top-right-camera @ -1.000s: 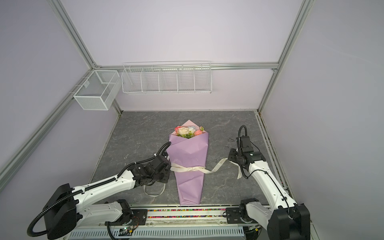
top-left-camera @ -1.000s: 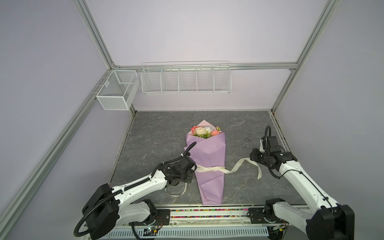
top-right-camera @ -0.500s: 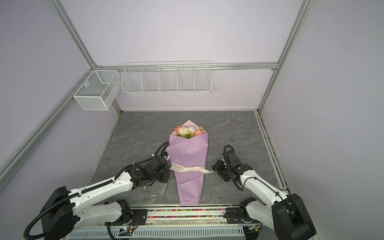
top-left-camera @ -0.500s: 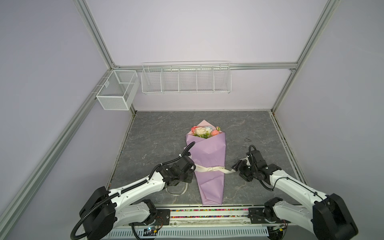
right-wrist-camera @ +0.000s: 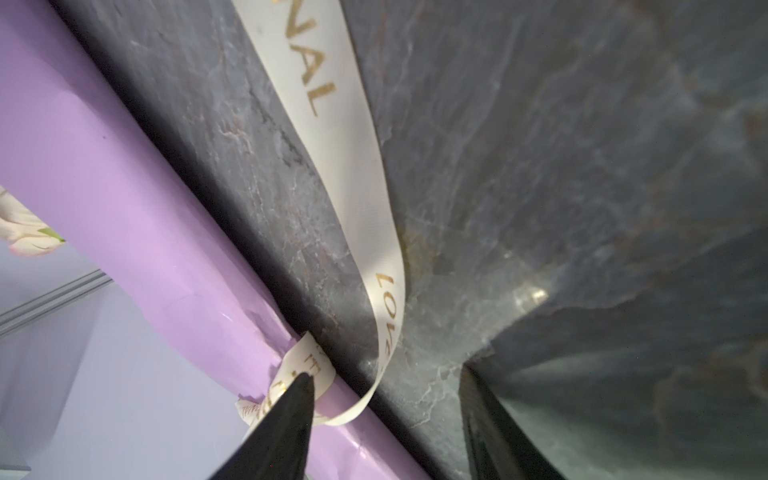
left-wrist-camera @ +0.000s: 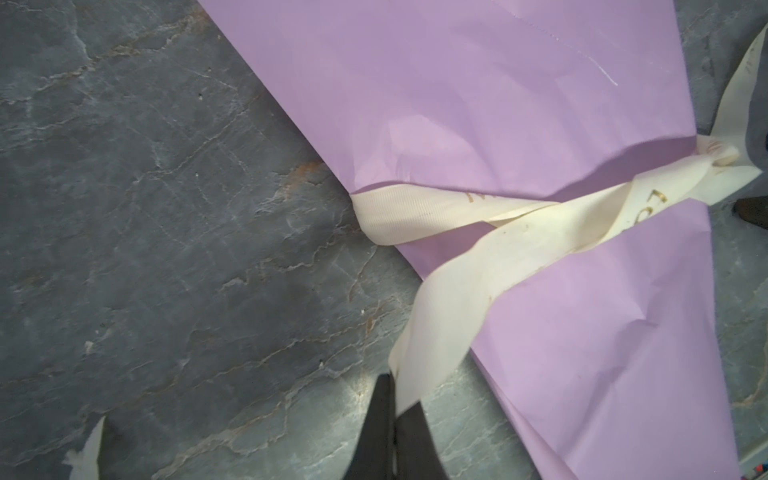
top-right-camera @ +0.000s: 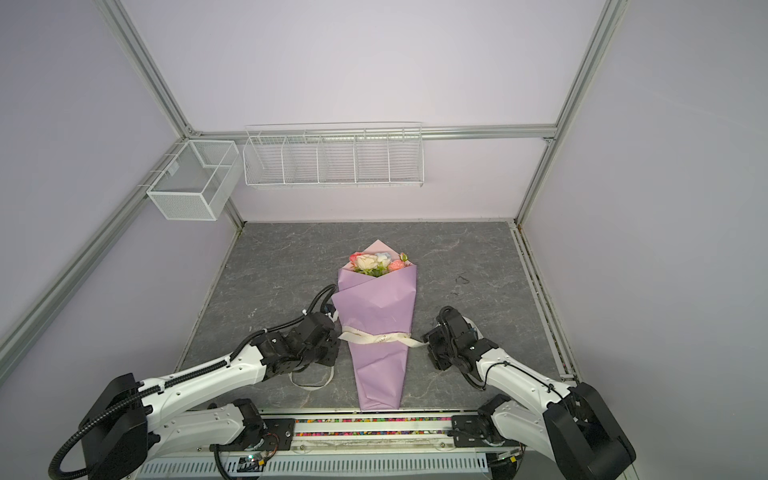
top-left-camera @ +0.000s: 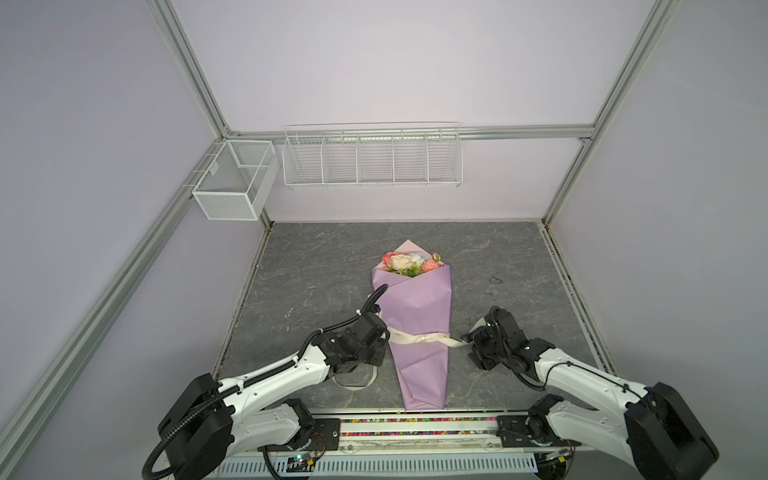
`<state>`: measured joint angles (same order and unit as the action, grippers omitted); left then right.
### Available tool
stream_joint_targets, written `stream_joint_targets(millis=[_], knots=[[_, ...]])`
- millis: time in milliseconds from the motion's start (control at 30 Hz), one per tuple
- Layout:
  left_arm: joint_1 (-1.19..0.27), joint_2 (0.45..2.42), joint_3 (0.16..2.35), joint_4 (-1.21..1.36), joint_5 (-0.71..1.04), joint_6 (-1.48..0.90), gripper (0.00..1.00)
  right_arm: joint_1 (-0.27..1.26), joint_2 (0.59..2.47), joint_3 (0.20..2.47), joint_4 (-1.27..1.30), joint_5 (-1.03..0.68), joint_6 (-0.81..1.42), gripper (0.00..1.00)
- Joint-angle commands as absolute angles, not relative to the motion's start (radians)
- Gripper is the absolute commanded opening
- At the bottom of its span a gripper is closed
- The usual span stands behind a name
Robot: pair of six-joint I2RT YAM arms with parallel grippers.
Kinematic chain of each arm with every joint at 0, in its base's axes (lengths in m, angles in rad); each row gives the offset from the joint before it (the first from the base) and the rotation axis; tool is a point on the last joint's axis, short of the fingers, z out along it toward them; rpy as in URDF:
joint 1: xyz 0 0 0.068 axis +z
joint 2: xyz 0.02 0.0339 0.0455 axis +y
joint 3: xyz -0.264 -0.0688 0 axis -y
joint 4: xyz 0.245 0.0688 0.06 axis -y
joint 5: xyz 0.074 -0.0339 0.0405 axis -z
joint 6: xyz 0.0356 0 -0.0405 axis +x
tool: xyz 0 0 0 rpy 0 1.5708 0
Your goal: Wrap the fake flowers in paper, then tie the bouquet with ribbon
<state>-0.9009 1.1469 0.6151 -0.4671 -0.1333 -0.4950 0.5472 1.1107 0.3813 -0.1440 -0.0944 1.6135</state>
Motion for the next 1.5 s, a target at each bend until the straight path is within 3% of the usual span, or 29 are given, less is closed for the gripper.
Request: stream_joint_targets(millis=[0,167,267,533,867,1200,1467], knots=[[-0.89,1.119,0.603,-0.44,-0.139,-0.492,0.0,0.569,1.154,0.387,-0.103,-0.092,1.793,0.57],[-0.884,1.115,0.603,-0.445,-0.132,-0.487,0.0,0.579,1.237,0.387,-0.035,-0.095,1.834,0.56],[-0.884,1.112,0.606,-0.448,-0.128,-0.487,0.0,0.581,1.275,0.388,-0.014,-0.09,1.84,0.51],[-0.863,1.079,0.597,-0.441,-0.16,-0.513,0.0,0.58,1.244,0.406,-0.083,-0.009,1.794,0.06],[-0.803,1.002,0.573,-0.468,-0.217,-0.576,0.0,0.56,1.159,0.558,-0.333,0.155,1.493,0.06],[-0.739,0.796,0.471,-0.533,-0.275,-0.687,0.0,0.445,1.107,0.676,-0.508,0.277,1.113,0.06],[-0.562,0.673,0.401,-0.572,-0.189,-0.715,0.0,0.423,1.175,0.755,-0.569,0.365,0.952,0.06]])
